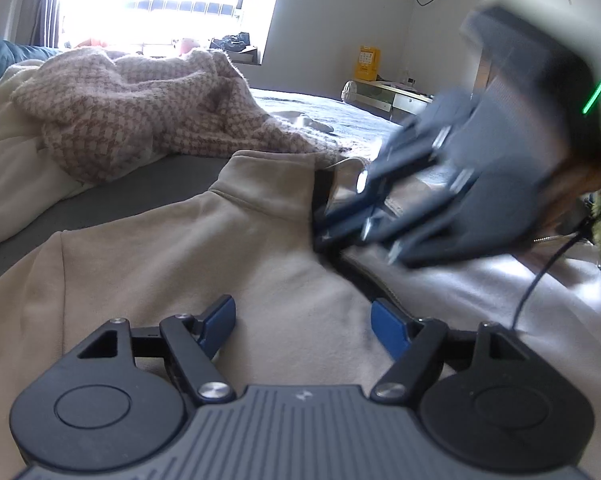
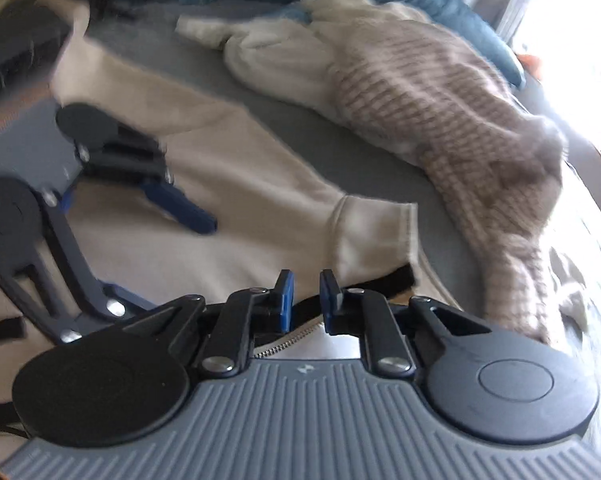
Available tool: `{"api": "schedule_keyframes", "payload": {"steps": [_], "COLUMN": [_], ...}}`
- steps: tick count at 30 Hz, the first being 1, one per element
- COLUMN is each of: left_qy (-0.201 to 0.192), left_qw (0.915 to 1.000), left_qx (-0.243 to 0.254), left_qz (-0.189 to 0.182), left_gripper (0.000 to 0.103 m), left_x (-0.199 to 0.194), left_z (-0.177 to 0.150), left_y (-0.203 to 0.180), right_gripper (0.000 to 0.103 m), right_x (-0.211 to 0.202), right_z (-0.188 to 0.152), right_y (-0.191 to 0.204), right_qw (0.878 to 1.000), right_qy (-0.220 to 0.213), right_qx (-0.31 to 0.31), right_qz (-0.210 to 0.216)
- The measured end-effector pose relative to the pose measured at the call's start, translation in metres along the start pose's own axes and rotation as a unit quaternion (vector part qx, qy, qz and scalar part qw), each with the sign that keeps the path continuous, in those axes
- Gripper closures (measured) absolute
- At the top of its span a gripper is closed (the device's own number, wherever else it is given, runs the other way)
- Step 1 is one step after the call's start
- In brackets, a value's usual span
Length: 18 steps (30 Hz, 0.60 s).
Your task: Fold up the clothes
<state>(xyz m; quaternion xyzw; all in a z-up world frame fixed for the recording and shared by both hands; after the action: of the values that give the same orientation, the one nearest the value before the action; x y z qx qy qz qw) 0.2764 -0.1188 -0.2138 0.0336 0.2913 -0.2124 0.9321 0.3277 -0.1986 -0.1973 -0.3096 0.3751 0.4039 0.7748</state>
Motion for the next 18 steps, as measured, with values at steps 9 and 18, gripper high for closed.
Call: {"api": "schedule_keyframes", "payload": {"steps": [9, 18], "left_qy": [0.001, -0.030], "left_qw": [0.9995, 0.9902], "left_qx": [-0.024, -0.124], "left_qz": [-0.019, -0.057], "left_gripper": [0.026, 0.026], "left_x": [0.000, -0.023], "left_z": [0.002, 0.018], "left_y": [0.005, 0.031], "right_gripper": [0.091, 0.091], "right_x": [-0.031, -0.203], "right_z": [-0.013, -0.055], "right_y": [-0.042, 0.073], "right_qw": [0.995, 0.978], "right_qy": [0.000, -0.037], "right_qx": [0.067, 0.136], "right_qz": [-0.075, -0.151]}}
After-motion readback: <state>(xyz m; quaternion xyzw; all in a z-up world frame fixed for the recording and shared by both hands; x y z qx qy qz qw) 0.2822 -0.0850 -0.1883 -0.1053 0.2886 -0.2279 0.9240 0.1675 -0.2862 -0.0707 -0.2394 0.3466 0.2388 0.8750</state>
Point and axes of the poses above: each gripper's, at about its wrist camera, not at the fingertips, and x roughly the way its jaws point, y to its left, z to its top, the point moved 9 cm from there along x, roughly the way its jaws point, and after that the axes turned 13 degrees about z, right-handed, at the moved point
